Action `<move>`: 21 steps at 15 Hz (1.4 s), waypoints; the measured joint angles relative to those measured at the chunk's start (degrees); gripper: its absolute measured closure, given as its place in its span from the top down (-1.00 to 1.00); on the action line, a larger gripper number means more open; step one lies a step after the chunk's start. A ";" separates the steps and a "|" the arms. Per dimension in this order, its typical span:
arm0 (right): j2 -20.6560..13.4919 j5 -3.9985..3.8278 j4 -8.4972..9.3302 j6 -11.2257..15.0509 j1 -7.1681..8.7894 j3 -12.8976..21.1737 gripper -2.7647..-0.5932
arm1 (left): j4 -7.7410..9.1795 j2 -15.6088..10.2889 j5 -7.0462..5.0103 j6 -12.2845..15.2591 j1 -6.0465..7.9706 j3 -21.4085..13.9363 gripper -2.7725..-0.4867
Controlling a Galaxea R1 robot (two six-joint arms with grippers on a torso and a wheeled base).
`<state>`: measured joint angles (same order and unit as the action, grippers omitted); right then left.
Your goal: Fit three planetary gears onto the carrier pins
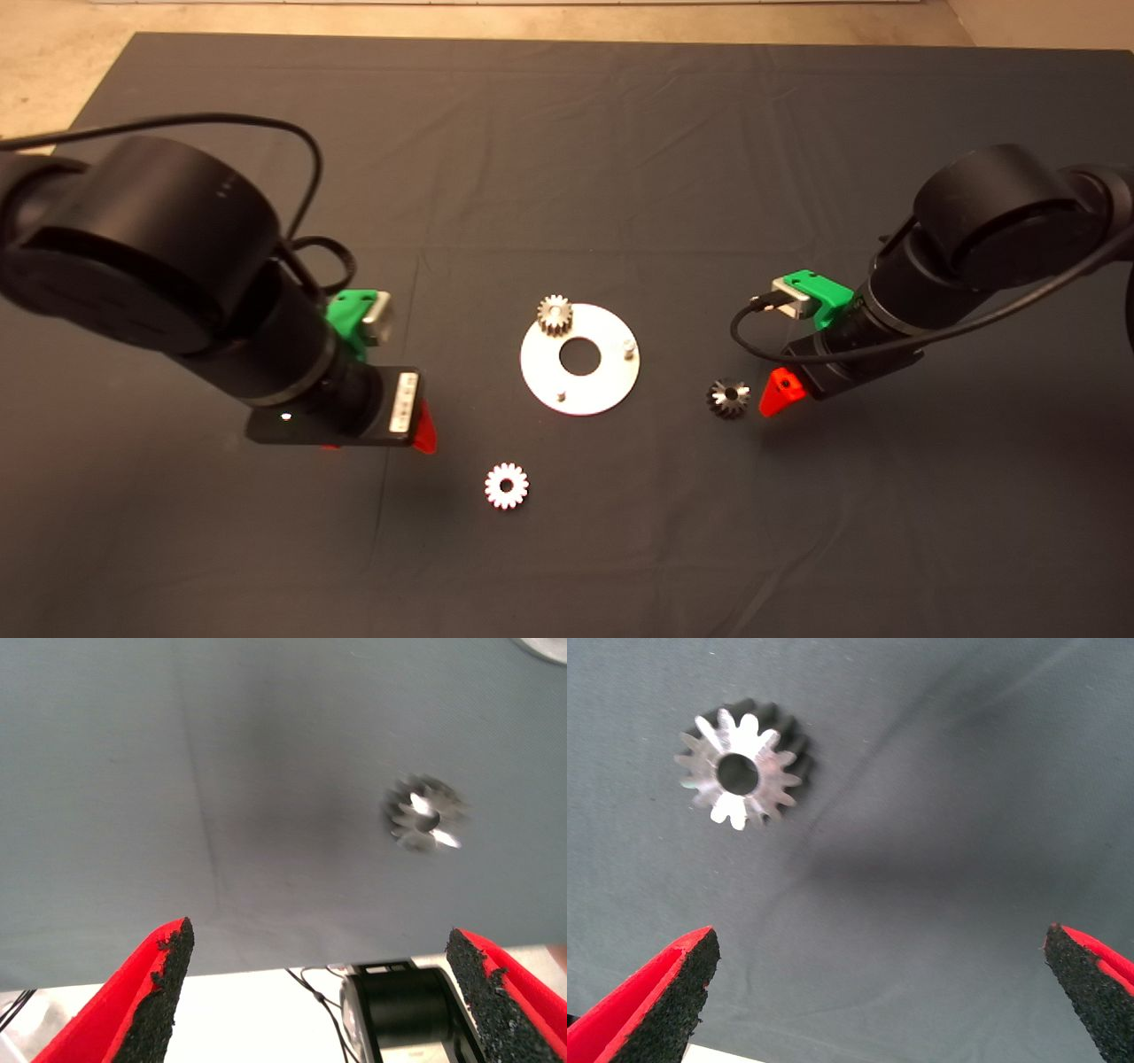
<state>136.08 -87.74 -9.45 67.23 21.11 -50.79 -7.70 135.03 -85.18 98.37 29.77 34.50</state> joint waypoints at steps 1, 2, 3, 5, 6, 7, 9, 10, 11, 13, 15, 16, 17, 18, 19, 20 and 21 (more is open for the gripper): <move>0.47 -0.13 0.00 -0.12 -0.15 -0.37 0.97 | 0.02 -0.17 0.00 0.00 -0.01 -0.09 0.34; 1.37 -0.19 -0.02 -0.19 -0.17 -1.02 0.97 | 0.02 -0.33 -0.23 0.00 -0.06 -0.09 0.34; 2.45 0.09 -0.11 -0.34 -0.15 -1.71 0.97 | 0.05 -0.25 -0.35 0.01 -0.01 -0.11 0.34; 3.33 0.44 -0.13 -0.39 -0.17 -2.43 0.97 | -0.04 0.61 -0.37 1.21 -0.03 -0.66 0.34; 3.58 0.15 -0.15 -0.39 -0.17 -3.03 0.97 | -0.01 0.99 -0.32 2.90 -0.04 -1.94 0.34; 3.96 -0.16 -0.15 -0.39 -0.20 -3.57 0.97 | -0.06 1.02 -0.29 5.37 -0.03 -3.42 0.34; 6.48 -0.41 -0.16 -0.41 -0.17 -5.00 0.97 | -0.81 0.99 -0.33 8.70 -0.04 -6.65 0.34; 8.27 -0.19 -0.17 -0.59 -0.17 -5.88 0.97 | -1.16 0.98 -0.33 9.52 -0.04 -8.04 0.34; 9.54 0.46 -0.17 -0.80 -0.17 -6.49 0.97 | -2.07 0.97 -0.38 11.30 -0.04 -8.68 0.34; 10.12 0.45 -0.17 -0.80 -0.17 -7.51 0.97 | -6.57 1.19 -0.43 14.51 -0.32 -9.44 0.34; 10.17 -0.07 -0.19 -1.08 -0.17 -8.36 0.97 | -10.63 2.25 -0.43 16.10 -1.86 -10.02 0.34; 10.47 -0.11 -0.20 -1.24 -0.17 -8.55 0.97 | -11.96 2.66 -0.34 16.29 -2.86 -10.21 0.34; 10.75 -0.09 -0.20 -1.39 -0.20 -8.58 0.97 | -12.83 2.92 -0.35 16.37 -3.45 -10.27 0.34; 11.06 0.00 -0.20 -1.44 -0.17 -8.58 0.97 | -13.59 3.47 -0.46 16.44 -3.54 -10.27 0.34; 11.27 0.09 -0.20 -1.52 -0.17 -8.58 0.97 | -13.70 4.41 -0.62 16.49 -3.58 -10.25 0.34; 11.35 0.15 -0.20 -1.63 -0.17 -8.58 0.97 | -14.04 5.51 -0.60 16.49 -4.04 -10.22 0.34; 11.35 0.15 -0.20 -1.69 -0.17 -8.60 0.97 | -14.90 6.23 -0.29 16.47 -5.01 -10.21 0.34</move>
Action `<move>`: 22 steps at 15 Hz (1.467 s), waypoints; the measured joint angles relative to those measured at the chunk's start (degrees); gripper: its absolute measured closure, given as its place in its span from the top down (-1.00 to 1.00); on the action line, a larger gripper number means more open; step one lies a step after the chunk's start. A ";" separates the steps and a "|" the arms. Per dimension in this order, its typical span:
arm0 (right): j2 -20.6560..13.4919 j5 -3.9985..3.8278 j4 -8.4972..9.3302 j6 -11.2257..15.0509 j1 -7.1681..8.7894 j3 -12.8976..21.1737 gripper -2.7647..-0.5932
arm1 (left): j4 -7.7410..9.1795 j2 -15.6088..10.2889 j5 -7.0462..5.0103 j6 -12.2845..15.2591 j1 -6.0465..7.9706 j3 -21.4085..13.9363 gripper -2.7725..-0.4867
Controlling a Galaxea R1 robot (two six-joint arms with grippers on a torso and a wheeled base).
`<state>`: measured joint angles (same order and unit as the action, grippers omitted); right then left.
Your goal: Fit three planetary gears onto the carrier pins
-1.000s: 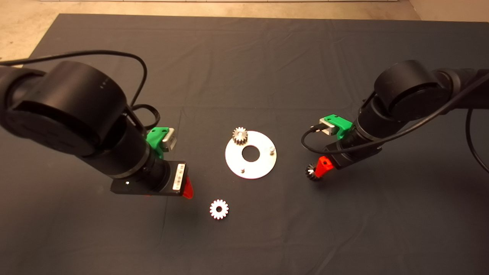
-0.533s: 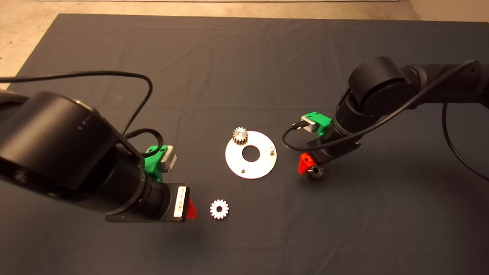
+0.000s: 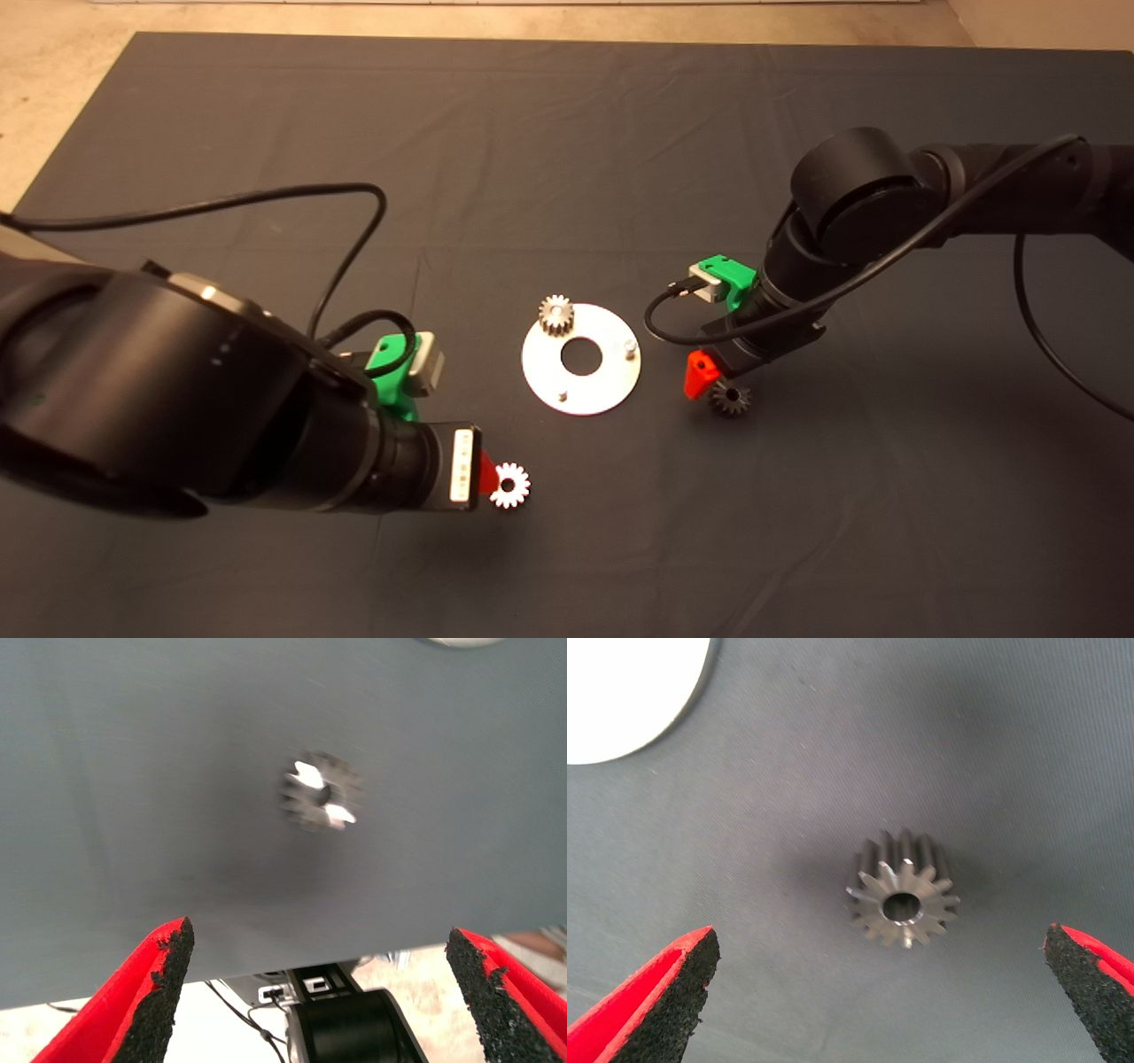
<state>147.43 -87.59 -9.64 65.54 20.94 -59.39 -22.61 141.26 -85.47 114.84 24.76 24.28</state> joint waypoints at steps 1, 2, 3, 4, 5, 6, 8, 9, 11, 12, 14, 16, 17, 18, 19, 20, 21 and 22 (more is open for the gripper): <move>0.00 -0.02 0.00 -0.13 -0.02 0.00 0.97 | -0.89 -0.02 0.09 0.00 -0.80 0.00 0.34; -0.24 -0.33 -0.70 -0.16 -0.17 -0.09 0.97 | -1.35 -0.28 -0.09 0.00 -0.95 0.00 0.34; -0.13 -0.28 -1.67 -0.54 -0.17 -0.09 0.97 | -1.48 -0.55 -0.13 0.00 -0.95 0.00 0.34; 0.06 -0.06 -2.68 -0.91 -0.37 -0.09 0.97 | -1.51 -0.78 -0.17 0.00 -0.95 -0.04 0.34; 0.09 0.13 -3.57 -1.35 -1.03 -0.09 0.97 | -1.62 -0.91 -0.15 0.00 -0.95 -0.06 0.34; 0.04 0.02 -4.52 -1.90 -1.89 -0.09 0.97 | -1.66 -1.15 -0.12 0.00 -0.95 -0.12 0.34; 0.02 -0.12 -6.11 -2.55 -3.16 -0.11 0.97 | -1.70 -1.29 -0.11 0.00 -0.95 -0.33 0.34; 0.04 -0.12 -6.67 -2.99 -3.49 -0.09 0.97 | -1.70 -1.30 -0.13 0.00 -0.95 -0.44 0.34; 0.06 0.02 -7.50 -3.77 -3.67 -0.09 0.97 | -1.70 -1.55 -0.20 0.00 -0.95 -0.45 0.34; 0.04 -0.04 -7.78 -4.27 -3.75 -0.09 0.97 | -1.72 -1.55 -0.22 0.00 -0.95 -0.45 0.34; 0.02 -0.04 -8.89 -5.53 -4.69 -0.06 0.97 | -1.72 -1.57 -0.20 0.00 -0.95 -0.45 0.34; 0.02 -0.04 -10.01 -6.22 -6.04 -0.04 0.97 | -1.72 -1.57 -0.22 0.00 -0.95 -0.52 0.34; 0.02 -0.06 -10.33 -6.63 -6.21 -0.04 0.97 | -1.72 -1.57 -0.20 0.00 -0.95 -0.54 0.34; -0.09 -0.04 -10.83 -6.96 -6.18 -0.04 0.97 | -1.75 -1.60 -0.20 0.00 -0.95 -0.54 0.34; -0.16 -0.11 -11.27 -7.05 -6.25 -0.04 0.97 | -1.77 -1.73 -0.22 0.00 -0.95 -0.61 0.34; -0.16 -0.10 -11.63 -7.19 -6.57 -0.02 0.97 | -1.83 -1.94 -0.23 0.00 -0.95 -0.78 0.34; -0.18 -0.06 -11.78 -7.22 -7.11 -0.02 0.96 | -1.83 -2.15 -0.28 0.00 -0.95 -0.87 0.34; -0.29 -0.06 -11.80 -7.27 -7.48 -0.02 0.96 | -1.83 -2.27 -0.33 0.00 -0.95 -0.89 0.34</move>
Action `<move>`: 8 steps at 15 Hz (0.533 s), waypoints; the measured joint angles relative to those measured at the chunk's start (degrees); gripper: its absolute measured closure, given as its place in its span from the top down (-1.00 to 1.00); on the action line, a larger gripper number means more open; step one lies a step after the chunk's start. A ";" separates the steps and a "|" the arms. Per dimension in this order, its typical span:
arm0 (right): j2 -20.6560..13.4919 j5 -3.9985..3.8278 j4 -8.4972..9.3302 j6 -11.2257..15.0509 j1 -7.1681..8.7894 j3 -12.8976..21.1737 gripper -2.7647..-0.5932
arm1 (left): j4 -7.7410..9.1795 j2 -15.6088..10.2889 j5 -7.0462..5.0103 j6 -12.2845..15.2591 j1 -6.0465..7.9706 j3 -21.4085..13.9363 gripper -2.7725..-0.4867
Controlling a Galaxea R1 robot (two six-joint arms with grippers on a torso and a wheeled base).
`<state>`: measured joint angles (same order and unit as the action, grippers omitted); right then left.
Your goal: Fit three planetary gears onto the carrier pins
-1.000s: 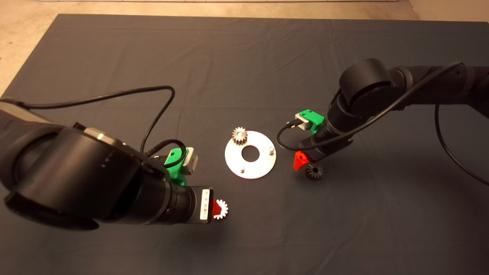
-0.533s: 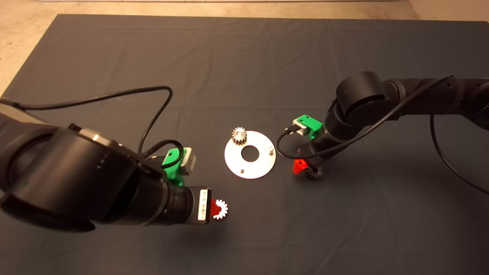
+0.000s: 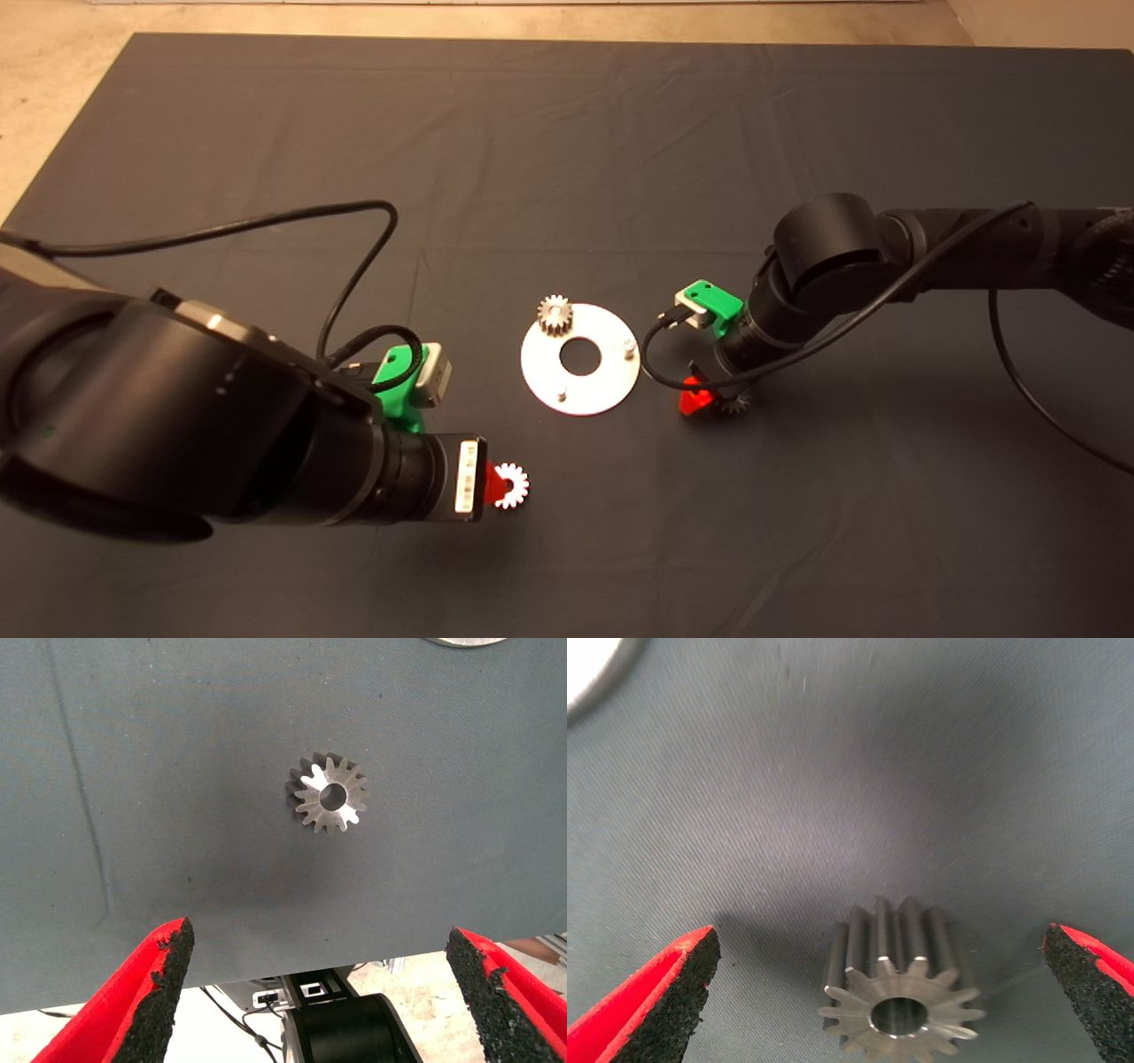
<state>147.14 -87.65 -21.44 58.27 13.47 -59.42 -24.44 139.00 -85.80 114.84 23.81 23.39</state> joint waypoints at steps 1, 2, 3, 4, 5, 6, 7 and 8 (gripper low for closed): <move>-0.17 0.00 -0.09 -0.04 -0.15 0.00 0.94 | -0.02 -0.11 -0.01 0.00 0.00 -0.02 0.34; -0.47 0.00 -0.16 -0.04 -0.15 0.00 0.93 | -0.02 -0.13 0.00 0.00 0.00 -0.05 0.34; -0.80 0.00 -0.20 -0.04 -0.15 0.00 0.93 | -0.02 -0.16 0.00 0.00 0.00 -0.07 0.34; -1.21 0.00 -0.20 -0.06 -0.17 0.00 0.86 | -0.02 -0.57 -0.01 0.00 0.00 -0.09 0.34; -1.68 0.00 -0.27 -0.06 -0.28 0.00 0.80 | -0.03 -0.96 -0.01 0.00 0.00 -0.11 0.34; -2.05 -0.02 -0.29 -0.06 -0.28 0.00 0.79 | -0.03 -1.26 -0.09 0.00 0.00 -0.13 0.34; -2.13 -0.05 -0.40 -0.06 -0.28 0.00 0.76 | -0.02 -1.23 -0.11 0.00 0.00 -0.16 0.34; -2.20 -0.02 -0.41 -0.06 -0.28 0.11 0.68 | -0.06 -1.23 -0.09 0.00 0.00 -0.16 0.34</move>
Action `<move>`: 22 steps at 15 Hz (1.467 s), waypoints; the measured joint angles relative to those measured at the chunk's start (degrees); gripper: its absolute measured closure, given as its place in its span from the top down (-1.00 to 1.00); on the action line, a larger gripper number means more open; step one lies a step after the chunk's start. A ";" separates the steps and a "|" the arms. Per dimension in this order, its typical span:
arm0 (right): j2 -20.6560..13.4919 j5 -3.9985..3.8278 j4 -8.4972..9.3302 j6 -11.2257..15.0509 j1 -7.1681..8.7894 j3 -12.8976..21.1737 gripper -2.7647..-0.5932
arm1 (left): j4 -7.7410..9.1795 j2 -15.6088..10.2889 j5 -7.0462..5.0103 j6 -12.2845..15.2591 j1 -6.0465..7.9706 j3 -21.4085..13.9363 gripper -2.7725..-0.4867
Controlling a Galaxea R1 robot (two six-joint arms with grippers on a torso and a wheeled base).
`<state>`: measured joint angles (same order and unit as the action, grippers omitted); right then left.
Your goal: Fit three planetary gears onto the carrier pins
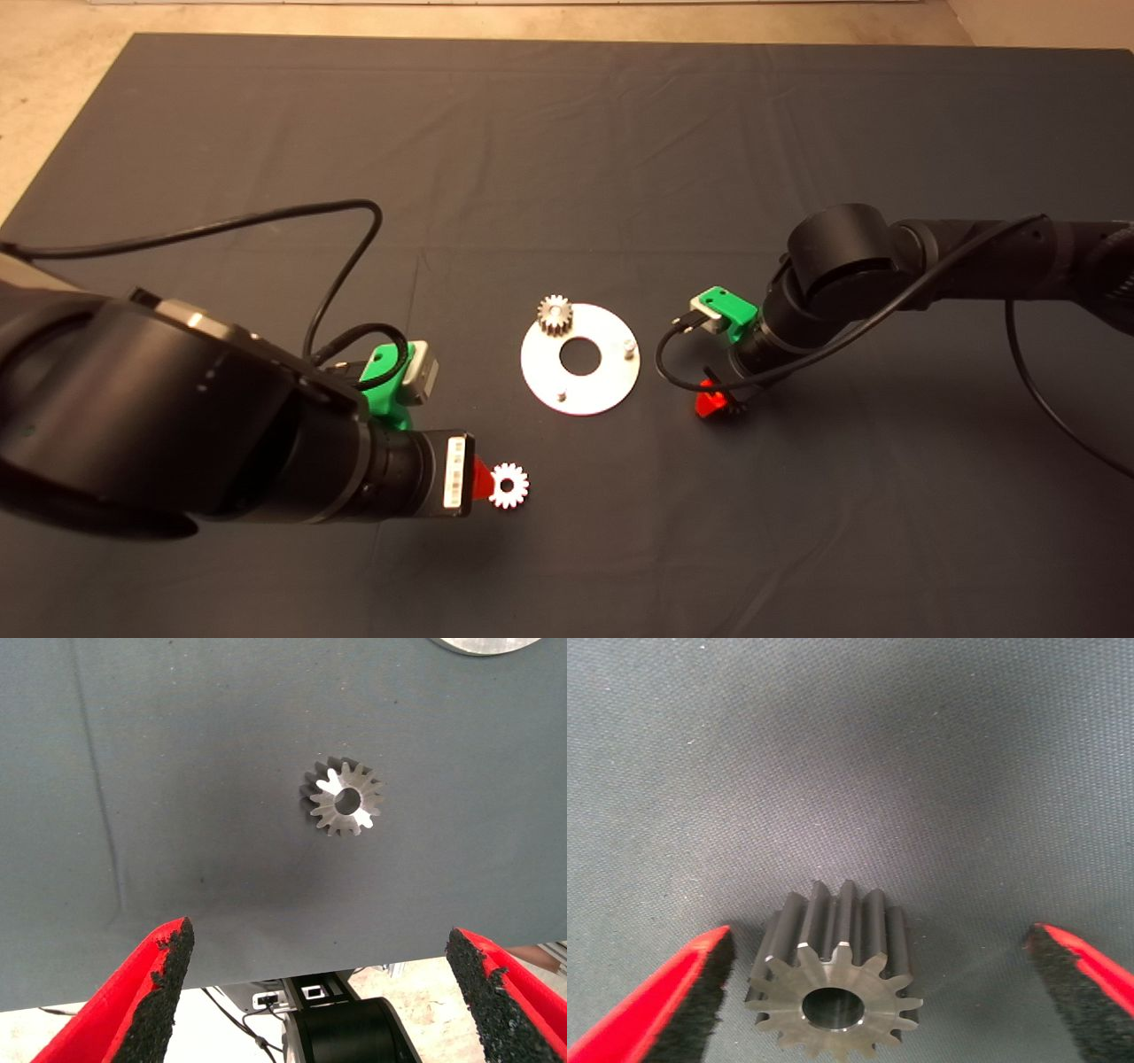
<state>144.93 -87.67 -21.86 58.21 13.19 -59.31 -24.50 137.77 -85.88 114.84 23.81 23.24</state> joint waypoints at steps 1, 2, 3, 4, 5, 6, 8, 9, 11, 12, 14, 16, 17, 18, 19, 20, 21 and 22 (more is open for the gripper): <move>-0.10 -0.04 -0.02 0.00 0.00 0.22 0.67 | 0.00 0.00 -0.02 0.00 0.00 0.00 0.34; -0.23 0.00 -0.07 0.00 0.00 0.62 0.66 | 0.00 0.00 0.00 0.00 0.00 0.00 0.34; -0.35 -0.01 -0.10 0.01 0.00 1.12 0.55 | 0.00 0.00 0.00 0.00 0.00 0.00 0.34; -0.37 0.00 -0.10 0.02 0.00 1.54 0.52 | 0.00 0.02 0.02 0.00 0.00 0.00 0.34; -0.37 0.00 -0.10 0.05 0.00 1.89 0.52 | 0.00 0.02 0.01 0.00 0.00 0.00 0.34; -0.38 0.00 -0.11 0.05 0.00 2.30 0.46 | 0.00 0.02 0.01 -0.01 0.00 0.00 0.34; -0.39 0.00 -0.11 0.09 0.00 2.88 0.38 | 0.00 0.00 0.00 -0.01 0.00 0.00 0.34; -0.41 0.00 -0.13 0.09 0.00 3.06 0.38 | 0.00 0.00 0.02 -0.01 0.00 0.00 0.34; -0.50 0.00 -0.16 0.11 0.00 3.30 0.29 | 0.00 -0.02 0.02 -0.57 0.00 0.00 0.34; -0.48 0.02 -0.18 0.11 0.00 3.35 0.26 | 0.00 -0.34 0.09 -1.66 0.00 -0.04 0.34; -0.50 0.00 -0.18 0.11 0.00 3.39 0.15 | -0.12 -2.73 0.36 -3.55 0.00 -0.46 0.34; -0.50 0.00 -0.18 0.13 -0.02 3.44 0.12 | -0.13 -5.87 0.52 -4.71 0.00 -0.66 0.34; -0.45 0.00 -0.18 0.13 0.00 3.44 0.08 | -0.13 -6.04 0.91 -4.99 0.00 -0.80 0.34; -0.33 0.17 -0.20 0.13 0.00 3.44 0.00 | -0.13 -5.88 1.45 -5.22 0.00 -1.21 0.34; -0.34 0.20 -0.20 0.13 -0.02 3.44 0.00 | -0.13 -5.60 2.06 -5.53 0.00 -1.60 0.34; -0.37 -0.04 -0.20 0.13 -0.05 3.44 0.00 | -0.13 -5.55 2.39 -5.91 0.00 -1.71 0.34; -0.50 -0.07 -0.21 0.13 -0.12 3.44 -0.01 | -0.16 -5.60 2.62 -6.35 0.00 -1.71 0.34; -0.44 -0.13 -0.20 0.13 -0.21 3.44 -0.11 | -0.13 -5.92 3.40 -6.88 0.00 -1.75 0.34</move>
<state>144.50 -87.81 -22.05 58.34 12.98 -55.87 -24.64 131.84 -82.48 107.96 23.81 21.48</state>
